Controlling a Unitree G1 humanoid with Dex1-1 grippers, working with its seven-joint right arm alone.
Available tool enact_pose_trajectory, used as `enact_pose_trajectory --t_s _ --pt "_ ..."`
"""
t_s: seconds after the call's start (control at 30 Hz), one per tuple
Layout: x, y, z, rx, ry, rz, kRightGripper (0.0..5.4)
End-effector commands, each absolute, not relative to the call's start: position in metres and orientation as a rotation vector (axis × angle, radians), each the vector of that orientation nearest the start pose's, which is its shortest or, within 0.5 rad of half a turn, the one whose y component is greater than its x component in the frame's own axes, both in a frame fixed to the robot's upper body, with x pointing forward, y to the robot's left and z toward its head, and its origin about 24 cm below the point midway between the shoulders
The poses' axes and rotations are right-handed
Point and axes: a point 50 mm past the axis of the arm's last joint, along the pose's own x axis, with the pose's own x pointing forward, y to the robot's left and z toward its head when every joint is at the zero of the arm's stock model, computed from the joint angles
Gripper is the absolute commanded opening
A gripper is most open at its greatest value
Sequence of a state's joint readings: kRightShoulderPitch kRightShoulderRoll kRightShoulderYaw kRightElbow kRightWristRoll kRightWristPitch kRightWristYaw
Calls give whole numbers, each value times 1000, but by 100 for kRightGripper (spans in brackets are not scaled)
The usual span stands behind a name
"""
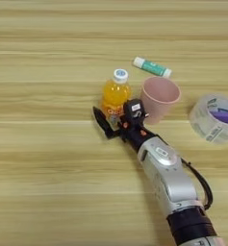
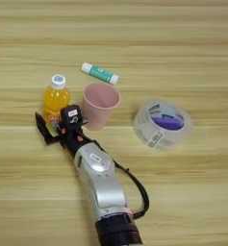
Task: Move the objects on the table
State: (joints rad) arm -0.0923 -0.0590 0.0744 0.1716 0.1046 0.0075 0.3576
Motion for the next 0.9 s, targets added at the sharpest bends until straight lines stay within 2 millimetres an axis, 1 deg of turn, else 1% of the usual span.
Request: enact_pose_trajectory --t_s 0.03,0.23,0.6,0.9 --pt "277 -116 55 45 -56 455 399" --pt "277 -117 55 45 -56 452 351" --pt "274 -115 53 41 -52 448 344" --pt "274 -116 59 43 -82 443 344"
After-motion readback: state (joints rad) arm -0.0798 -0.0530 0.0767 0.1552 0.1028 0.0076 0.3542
